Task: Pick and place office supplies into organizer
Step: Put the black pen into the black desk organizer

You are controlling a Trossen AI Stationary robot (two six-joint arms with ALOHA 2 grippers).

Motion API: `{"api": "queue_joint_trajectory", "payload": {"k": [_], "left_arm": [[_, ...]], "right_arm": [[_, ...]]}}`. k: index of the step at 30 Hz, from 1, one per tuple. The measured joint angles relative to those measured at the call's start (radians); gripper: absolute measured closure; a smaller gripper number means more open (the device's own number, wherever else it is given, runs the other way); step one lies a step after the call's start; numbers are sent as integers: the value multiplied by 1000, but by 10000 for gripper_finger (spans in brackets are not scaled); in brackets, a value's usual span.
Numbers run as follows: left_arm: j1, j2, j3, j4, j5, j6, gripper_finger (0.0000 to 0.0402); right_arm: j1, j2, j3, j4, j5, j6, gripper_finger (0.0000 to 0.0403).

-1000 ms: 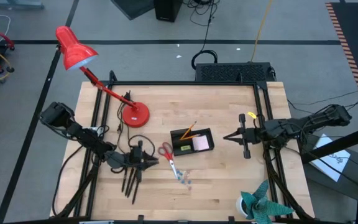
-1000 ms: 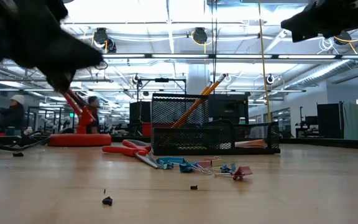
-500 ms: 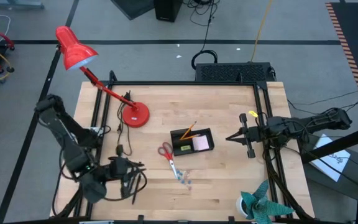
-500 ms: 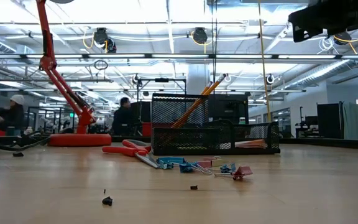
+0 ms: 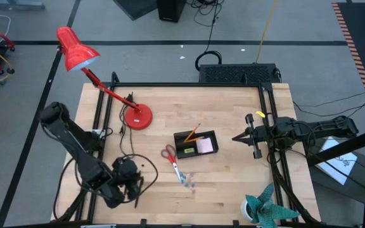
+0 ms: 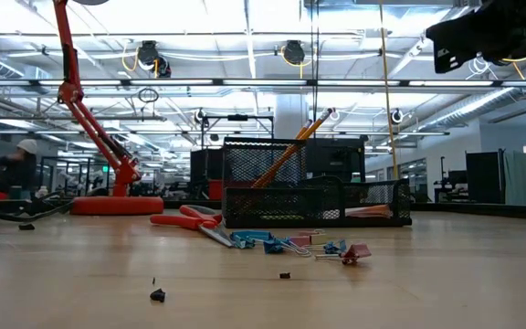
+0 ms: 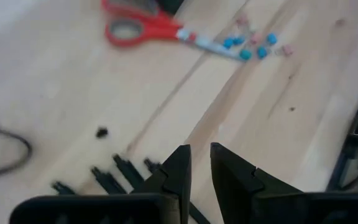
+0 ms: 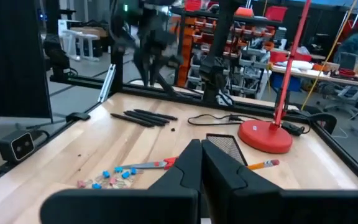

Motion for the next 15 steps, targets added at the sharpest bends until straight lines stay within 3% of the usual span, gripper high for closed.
{"api": "queue_joint_trajectory", "payload": {"k": [5, 11, 15], "left_arm": [[-15, 30, -79, 133, 8, 0, 334], [-15, 59, -99, 176, 2, 3, 334], [-15, 61, -99, 196, -16, -26, 334]], "right_arm": [[0, 0, 0, 18, -14, -8, 403], [0, 0, 0, 47, -154, 14, 403], [0, 0, 0, 53, -183, 16, 403]]}}
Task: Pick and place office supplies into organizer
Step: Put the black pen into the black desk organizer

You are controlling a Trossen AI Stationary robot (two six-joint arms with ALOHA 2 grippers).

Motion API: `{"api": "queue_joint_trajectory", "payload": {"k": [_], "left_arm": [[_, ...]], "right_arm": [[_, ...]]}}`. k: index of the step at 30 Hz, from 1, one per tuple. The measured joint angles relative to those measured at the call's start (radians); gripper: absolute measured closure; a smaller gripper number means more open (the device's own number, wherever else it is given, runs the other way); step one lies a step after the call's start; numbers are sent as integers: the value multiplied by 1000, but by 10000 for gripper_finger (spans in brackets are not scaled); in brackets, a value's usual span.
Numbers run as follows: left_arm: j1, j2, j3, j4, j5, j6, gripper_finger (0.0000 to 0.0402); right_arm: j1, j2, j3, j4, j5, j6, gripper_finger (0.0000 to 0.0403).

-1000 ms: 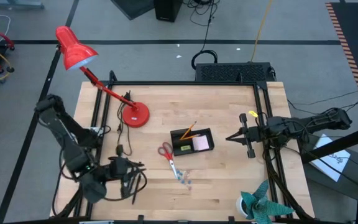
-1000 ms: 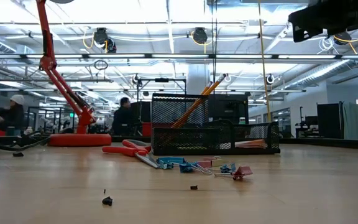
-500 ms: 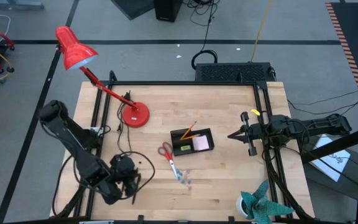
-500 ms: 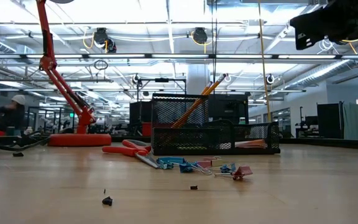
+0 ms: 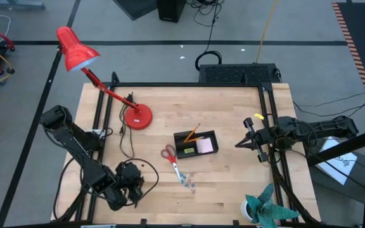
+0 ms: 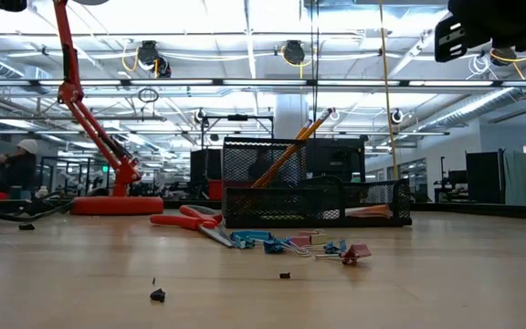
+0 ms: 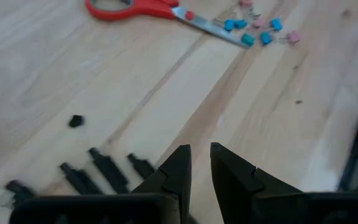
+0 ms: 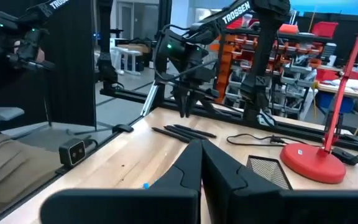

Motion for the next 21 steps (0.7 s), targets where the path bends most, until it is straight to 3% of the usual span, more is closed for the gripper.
{"api": "queue_joint_trajectory", "payload": {"k": [11, 21], "left_arm": [[-32, 0, 0, 41, 1, -138, 334], [17, 53, 1, 40, 206, -190, 334]], "right_arm": [[0, 0, 0, 5, 1, 52, 403], [0, 0, 0, 6, 4, 67, 403]]}}
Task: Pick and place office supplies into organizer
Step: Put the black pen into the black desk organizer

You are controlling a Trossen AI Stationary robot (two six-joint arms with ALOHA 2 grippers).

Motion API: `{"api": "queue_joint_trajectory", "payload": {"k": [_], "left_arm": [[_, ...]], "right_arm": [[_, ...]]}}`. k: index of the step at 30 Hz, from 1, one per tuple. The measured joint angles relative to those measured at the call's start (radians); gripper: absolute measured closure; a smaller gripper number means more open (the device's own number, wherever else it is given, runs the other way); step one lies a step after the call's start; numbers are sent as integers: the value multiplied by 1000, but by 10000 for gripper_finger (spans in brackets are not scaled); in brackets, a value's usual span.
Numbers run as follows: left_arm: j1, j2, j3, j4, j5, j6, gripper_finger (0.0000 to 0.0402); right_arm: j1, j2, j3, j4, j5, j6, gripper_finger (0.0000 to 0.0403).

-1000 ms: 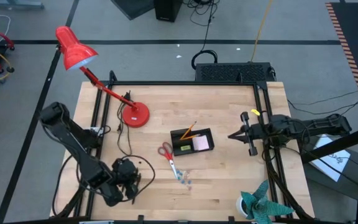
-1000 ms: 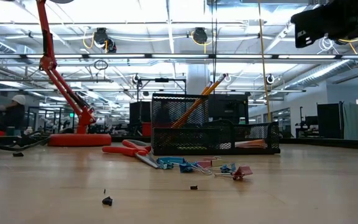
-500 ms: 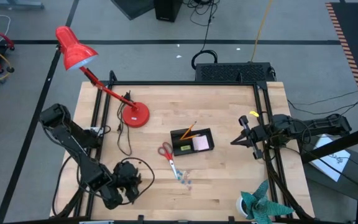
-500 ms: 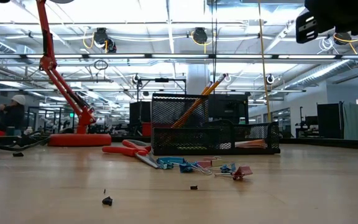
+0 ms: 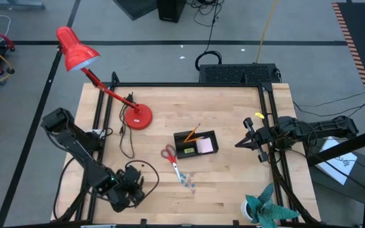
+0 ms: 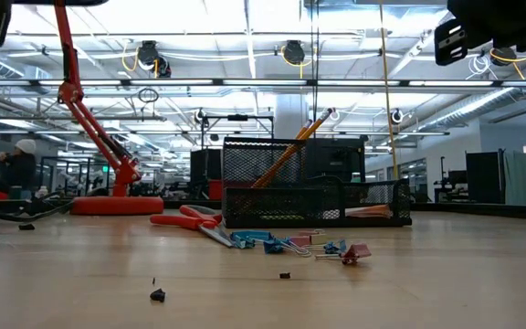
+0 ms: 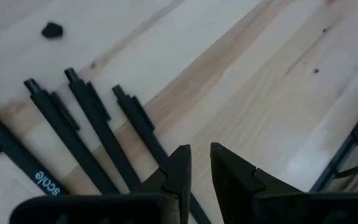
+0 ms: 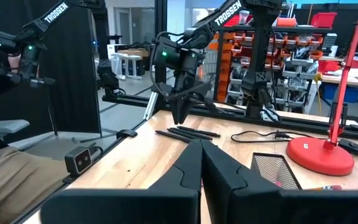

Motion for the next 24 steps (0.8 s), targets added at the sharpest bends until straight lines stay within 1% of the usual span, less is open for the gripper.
{"api": "queue_joint_trajectory", "payload": {"k": [5, 11, 13, 17, 24], "left_arm": [[35, 6, 1, 0, 54, 19, 334], [76, 6, 1, -47, 225, -6, 334], [89, 6, 1, -59, 261, -11, 334], [109, 6, 1, -37, 296, -11, 334], [154, 6, 1, -7, 307, -30, 334]], "right_arm": [[0, 0, 0, 2, 5, -17, 403], [0, 0, 0, 8, 5, -17, 403], [0, 0, 0, 8, 5, -16, 403], [0, 0, 0, 8, 6, -16, 403], [0, 0, 0, 8, 6, -19, 403]]}}
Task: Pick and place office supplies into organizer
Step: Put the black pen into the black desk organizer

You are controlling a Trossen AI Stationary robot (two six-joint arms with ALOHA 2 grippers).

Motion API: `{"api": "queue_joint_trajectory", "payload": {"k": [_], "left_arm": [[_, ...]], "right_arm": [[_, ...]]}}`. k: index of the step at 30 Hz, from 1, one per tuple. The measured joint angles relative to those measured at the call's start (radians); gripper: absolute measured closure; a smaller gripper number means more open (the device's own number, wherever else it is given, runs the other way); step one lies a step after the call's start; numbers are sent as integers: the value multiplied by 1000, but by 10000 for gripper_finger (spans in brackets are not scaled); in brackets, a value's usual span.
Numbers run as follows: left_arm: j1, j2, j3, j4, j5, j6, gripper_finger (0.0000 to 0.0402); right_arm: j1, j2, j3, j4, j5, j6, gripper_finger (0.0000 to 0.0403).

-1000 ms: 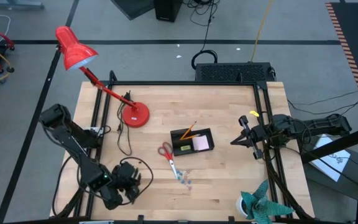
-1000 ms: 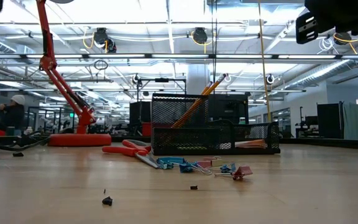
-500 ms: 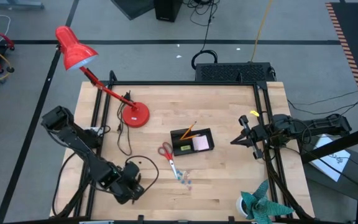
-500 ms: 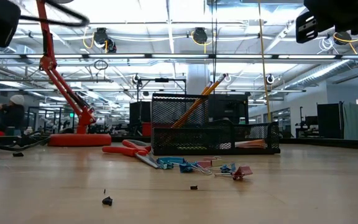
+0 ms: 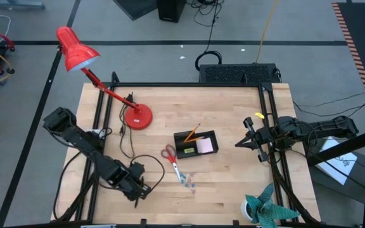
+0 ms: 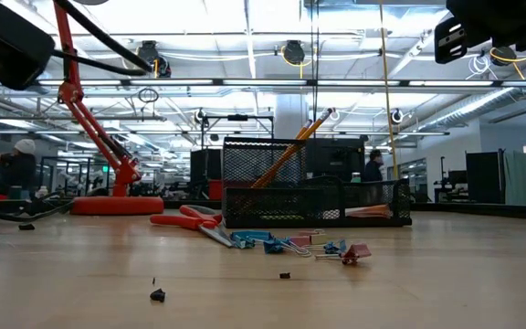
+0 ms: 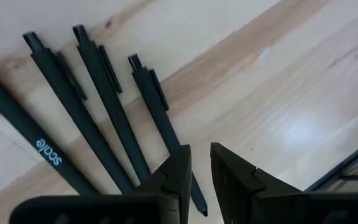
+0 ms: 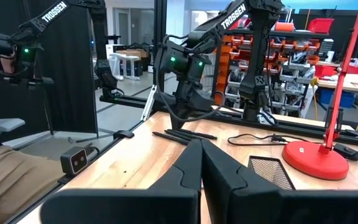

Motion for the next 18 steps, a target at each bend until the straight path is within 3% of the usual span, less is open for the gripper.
{"api": "queue_joint_trajectory", "payload": {"k": [6, 18], "left_arm": [[10, 18, 0, 19, 14, 8, 322], [29, 134, 2, 126, 150, -26, 208]], "right_arm": [[0, 0, 0, 0, 0, 0, 403], [0, 0, 0, 10, 1, -8, 403]]}}
